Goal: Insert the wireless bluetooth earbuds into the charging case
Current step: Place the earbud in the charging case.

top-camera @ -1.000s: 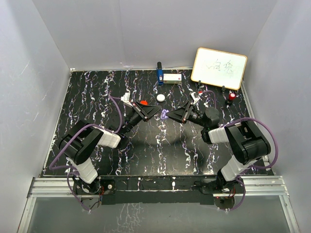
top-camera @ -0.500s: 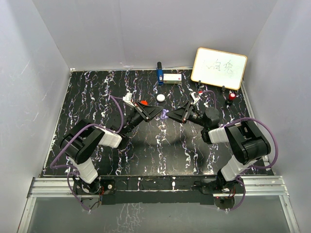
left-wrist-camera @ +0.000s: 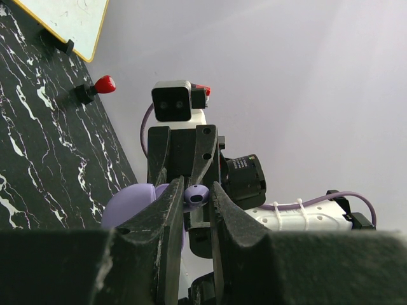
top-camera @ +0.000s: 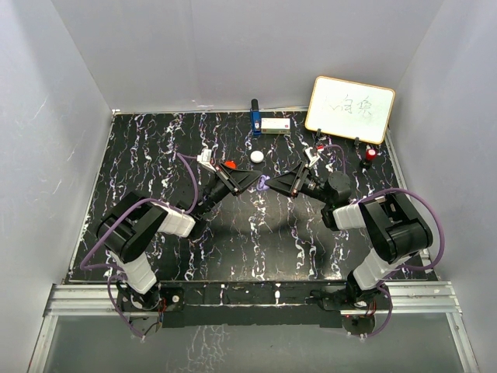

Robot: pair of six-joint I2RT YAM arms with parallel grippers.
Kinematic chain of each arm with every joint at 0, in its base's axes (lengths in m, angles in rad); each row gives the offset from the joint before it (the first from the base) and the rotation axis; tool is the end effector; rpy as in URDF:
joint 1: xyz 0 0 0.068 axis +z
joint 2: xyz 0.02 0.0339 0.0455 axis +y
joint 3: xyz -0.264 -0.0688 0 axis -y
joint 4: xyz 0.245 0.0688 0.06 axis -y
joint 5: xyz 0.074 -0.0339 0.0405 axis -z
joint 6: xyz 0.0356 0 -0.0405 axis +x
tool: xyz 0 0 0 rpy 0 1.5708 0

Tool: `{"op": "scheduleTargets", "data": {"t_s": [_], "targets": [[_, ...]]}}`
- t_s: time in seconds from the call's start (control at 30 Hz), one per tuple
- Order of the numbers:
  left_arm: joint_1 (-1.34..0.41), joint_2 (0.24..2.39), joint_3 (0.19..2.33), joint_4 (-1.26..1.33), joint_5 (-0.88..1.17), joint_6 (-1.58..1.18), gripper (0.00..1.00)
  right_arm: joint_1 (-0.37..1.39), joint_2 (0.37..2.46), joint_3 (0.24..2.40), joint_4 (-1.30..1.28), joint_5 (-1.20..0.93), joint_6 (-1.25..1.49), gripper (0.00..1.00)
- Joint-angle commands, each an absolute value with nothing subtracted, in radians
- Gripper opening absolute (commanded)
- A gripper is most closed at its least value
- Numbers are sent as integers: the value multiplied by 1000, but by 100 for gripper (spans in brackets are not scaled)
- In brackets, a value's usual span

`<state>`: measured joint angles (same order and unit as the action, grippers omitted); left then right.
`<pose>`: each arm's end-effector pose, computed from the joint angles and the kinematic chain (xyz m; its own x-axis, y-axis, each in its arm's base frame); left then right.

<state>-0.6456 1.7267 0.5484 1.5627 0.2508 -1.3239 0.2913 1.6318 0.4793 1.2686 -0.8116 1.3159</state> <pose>0.2429 -0.1940 0.2116 -0.6702 -0.6712 -0.3168 0.4778 -0.0635 -0.8762 0.2687 0.1075 0.1889 -0.8312 0.4462 -0.3318 -0.3312 0.0819 0.9400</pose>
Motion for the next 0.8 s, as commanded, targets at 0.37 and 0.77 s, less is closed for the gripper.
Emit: {"op": "scheduleTargets", "data": {"t_s": [0.37,0.77], "targets": [[-652,1706,538,1786,247,-1317,0,285,1631,477,1356,-812,1322,0],[-653,1715,531,1786,249,-1315,0,285,1632,477,1361,-814,1325,0]]}}
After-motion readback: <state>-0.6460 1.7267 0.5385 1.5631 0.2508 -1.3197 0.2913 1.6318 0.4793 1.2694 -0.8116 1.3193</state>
